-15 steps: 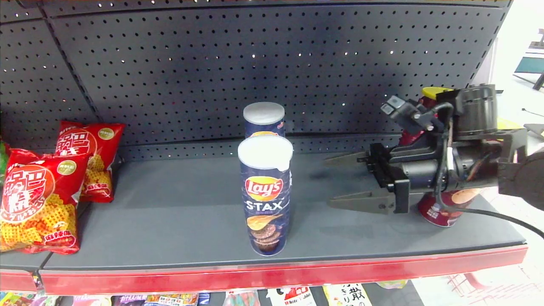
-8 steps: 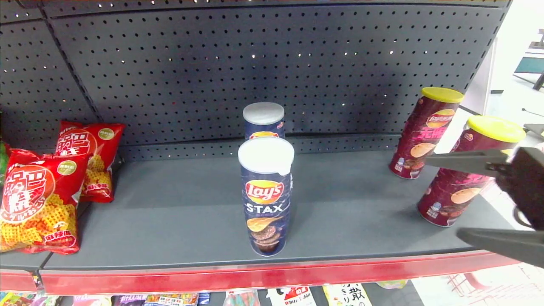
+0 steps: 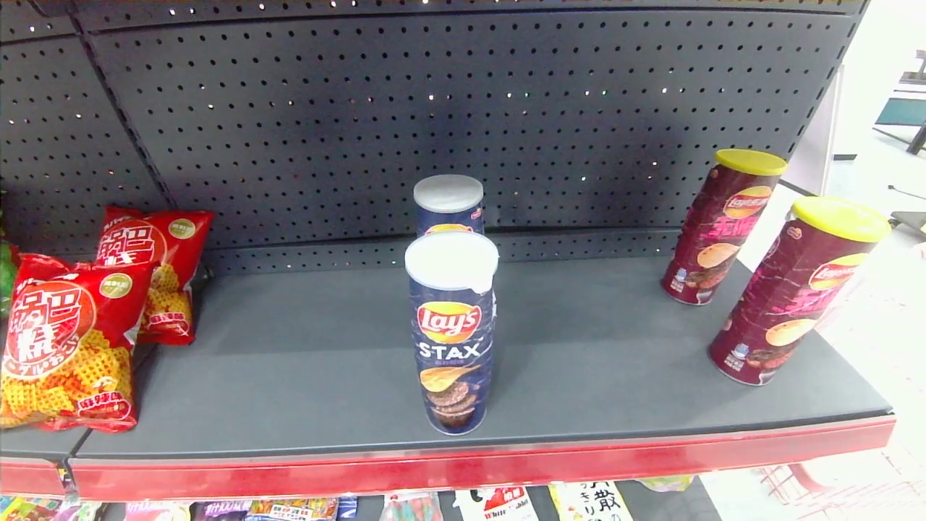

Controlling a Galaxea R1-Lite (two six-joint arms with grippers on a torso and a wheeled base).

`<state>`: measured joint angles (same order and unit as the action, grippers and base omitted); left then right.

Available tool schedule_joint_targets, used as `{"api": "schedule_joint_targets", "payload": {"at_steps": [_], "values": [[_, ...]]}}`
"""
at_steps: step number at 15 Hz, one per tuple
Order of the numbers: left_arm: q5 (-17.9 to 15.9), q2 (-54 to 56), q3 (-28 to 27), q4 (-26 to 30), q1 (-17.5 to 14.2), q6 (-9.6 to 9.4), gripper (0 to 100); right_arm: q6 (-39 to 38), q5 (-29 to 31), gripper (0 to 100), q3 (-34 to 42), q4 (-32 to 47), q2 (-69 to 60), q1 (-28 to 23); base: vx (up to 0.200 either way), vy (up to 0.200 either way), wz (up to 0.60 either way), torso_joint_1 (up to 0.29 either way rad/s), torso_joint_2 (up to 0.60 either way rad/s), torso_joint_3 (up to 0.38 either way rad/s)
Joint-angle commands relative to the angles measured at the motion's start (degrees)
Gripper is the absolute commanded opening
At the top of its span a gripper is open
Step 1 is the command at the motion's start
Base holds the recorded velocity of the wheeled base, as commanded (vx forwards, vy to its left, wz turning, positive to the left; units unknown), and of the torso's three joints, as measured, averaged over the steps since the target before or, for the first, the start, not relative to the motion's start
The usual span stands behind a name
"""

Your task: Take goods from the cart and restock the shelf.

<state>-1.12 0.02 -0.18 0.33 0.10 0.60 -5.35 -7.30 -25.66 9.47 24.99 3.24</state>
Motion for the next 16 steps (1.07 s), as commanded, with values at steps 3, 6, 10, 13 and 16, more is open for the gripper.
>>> {"api": "schedule_joint_targets", "payload": {"at_steps": [3,6,10,13,16], "values": [[0.0,0.0,0.0,0.0,0.0,0.02,100,-0.2,0.8,100,17.7,-2.6,-12.2,-2.9,0.000,0.000,0.00,0.000,0.00,0.000],[0.0,0.0,0.0,0.0,0.0,0.02,100,1.3,1.1,100,24.7,-10.9,-15.2,-3.8,0.000,0.000,0.00,0.000,0.00,0.000],[0.0,0.0,0.0,0.0,0.0,0.02,100,4.5,4.8,100,25.7,-12.0,-21.0,-5.6,0.000,0.000,0.00,0.000,0.00,0.000],[0.0,0.0,0.0,0.0,0.0,0.02,100,4.6,6.8,100,25.7,-9.9,-25.0,-3.4,0.000,0.000,0.00,0.000,0.00,0.000],[0.0,0.0,0.0,0.0,0.0,0.02,100,4.7,7.4,100,25.7,-10.2,-25.0,-3.3,0.000,0.000,0.00,0.000,0.00,0.000]]}}
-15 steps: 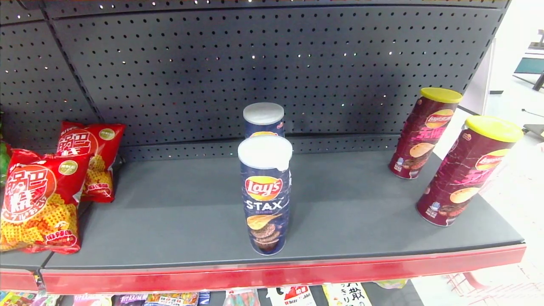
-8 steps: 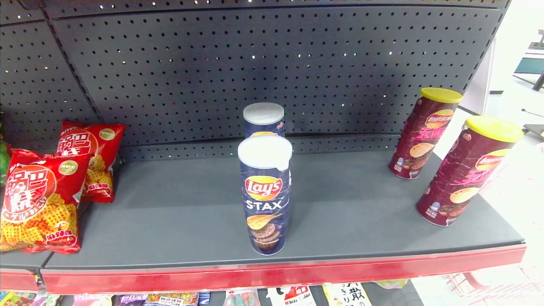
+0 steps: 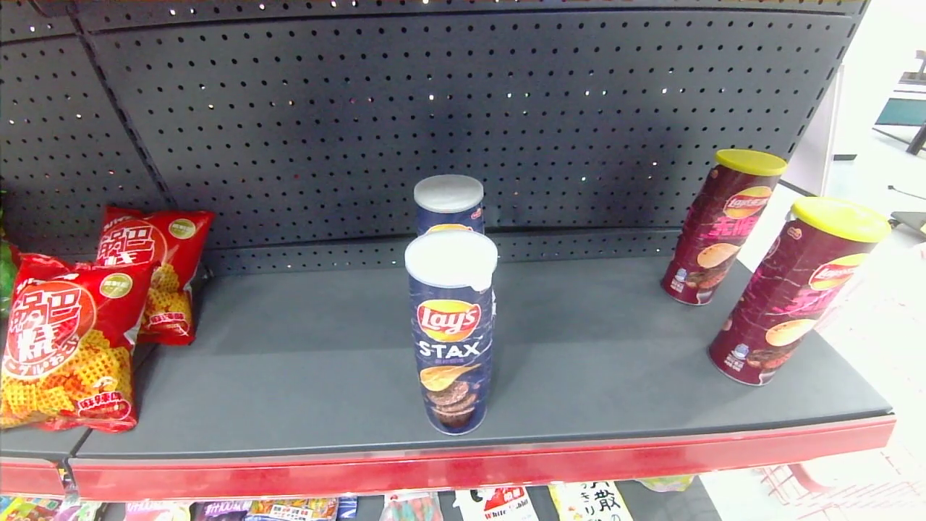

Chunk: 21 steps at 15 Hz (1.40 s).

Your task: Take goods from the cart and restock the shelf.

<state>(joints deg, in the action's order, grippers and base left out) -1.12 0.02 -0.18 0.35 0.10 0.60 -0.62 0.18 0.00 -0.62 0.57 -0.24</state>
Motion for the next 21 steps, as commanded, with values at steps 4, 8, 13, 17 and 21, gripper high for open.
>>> {"api": "schedule_joint_targets", "payload": {"at_steps": [4,8,13,17,21], "values": [[0.0,0.0,0.0,0.0,0.0,0.02,100,0.4,0.1,100,0.0,0.5,-0.6,0.1,0.000,0.000,0.00,0.000,0.00,0.000],[0.0,0.0,0.0,0.0,0.0,0.02,100,0.5,0.1,100,0.0,0.5,-0.6,0.2,0.000,0.000,0.00,0.000,0.00,0.000],[0.0,0.0,0.0,0.0,0.0,0.02,100,0.5,0.3,100,0.0,0.6,-0.6,0.1,0.000,0.000,0.00,0.000,0.00,0.000],[0.0,0.0,0.0,0.0,0.0,0.02,100,0.5,0.4,100,0.0,0.6,-0.6,0.1,0.000,0.000,0.00,0.000,0.00,0.000],[0.0,0.0,0.0,0.0,0.0,0.02,100,0.5,0.8,100,0.0,0.6,-0.6,0.1,0.000,0.000,0.00,0.000,0.00,0.000]]}}
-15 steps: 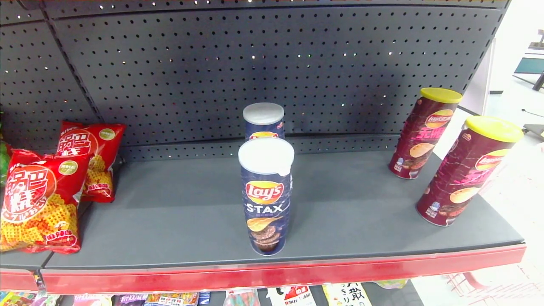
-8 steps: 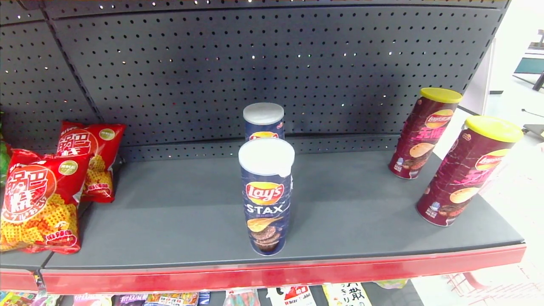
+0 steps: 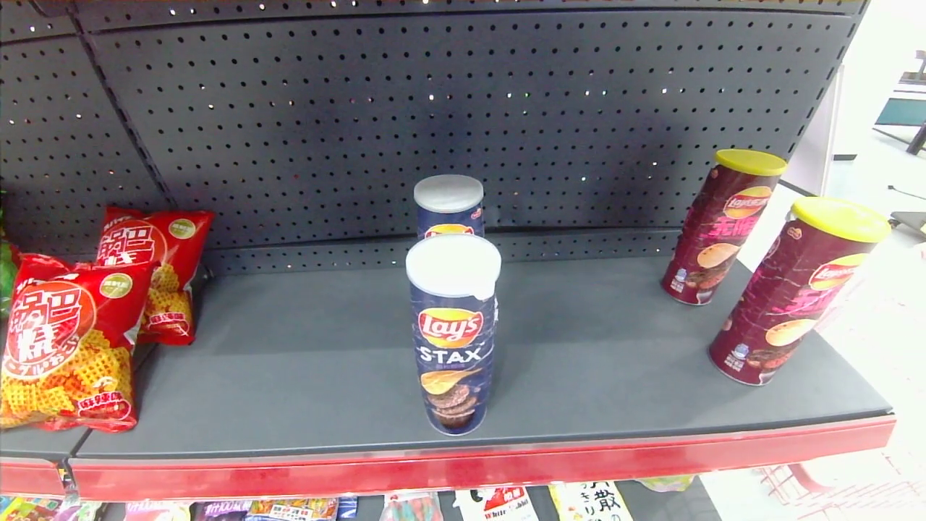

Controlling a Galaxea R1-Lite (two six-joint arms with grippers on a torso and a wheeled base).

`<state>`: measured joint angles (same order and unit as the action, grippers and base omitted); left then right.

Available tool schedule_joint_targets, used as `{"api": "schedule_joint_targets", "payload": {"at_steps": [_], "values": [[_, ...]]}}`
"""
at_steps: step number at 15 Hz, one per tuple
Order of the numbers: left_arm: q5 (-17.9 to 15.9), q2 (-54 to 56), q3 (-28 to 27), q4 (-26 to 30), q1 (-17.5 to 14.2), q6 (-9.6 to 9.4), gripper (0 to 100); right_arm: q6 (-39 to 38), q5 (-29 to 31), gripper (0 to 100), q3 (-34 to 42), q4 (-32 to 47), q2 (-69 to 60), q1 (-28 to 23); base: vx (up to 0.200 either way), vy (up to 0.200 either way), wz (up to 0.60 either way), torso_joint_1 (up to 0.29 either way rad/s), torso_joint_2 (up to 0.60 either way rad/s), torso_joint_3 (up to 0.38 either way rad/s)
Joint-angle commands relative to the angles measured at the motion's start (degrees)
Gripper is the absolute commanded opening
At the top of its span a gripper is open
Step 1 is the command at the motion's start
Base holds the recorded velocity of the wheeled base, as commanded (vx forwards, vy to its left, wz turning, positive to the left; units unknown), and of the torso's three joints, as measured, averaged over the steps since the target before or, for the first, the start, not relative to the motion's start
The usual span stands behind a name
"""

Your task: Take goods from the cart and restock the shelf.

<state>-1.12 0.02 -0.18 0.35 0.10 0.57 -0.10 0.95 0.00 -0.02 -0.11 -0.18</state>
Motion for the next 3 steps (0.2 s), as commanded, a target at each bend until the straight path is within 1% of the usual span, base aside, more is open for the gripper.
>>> {"api": "schedule_joint_targets", "payload": {"at_steps": [1,3], "values": [[0.0,0.0,0.0,0.0,0.0,0.04,100,0.0,0.0,100,0.0,-0.1,0.1,0.0,0.000,0.000,0.00,0.000,0.00,0.000],[0.0,0.0,0.0,0.0,0.0,0.04,100,0.0,0.0,100,0.0,-0.1,0.1,0.0,0.000,0.000,0.00,0.000,0.00,0.000]]}}
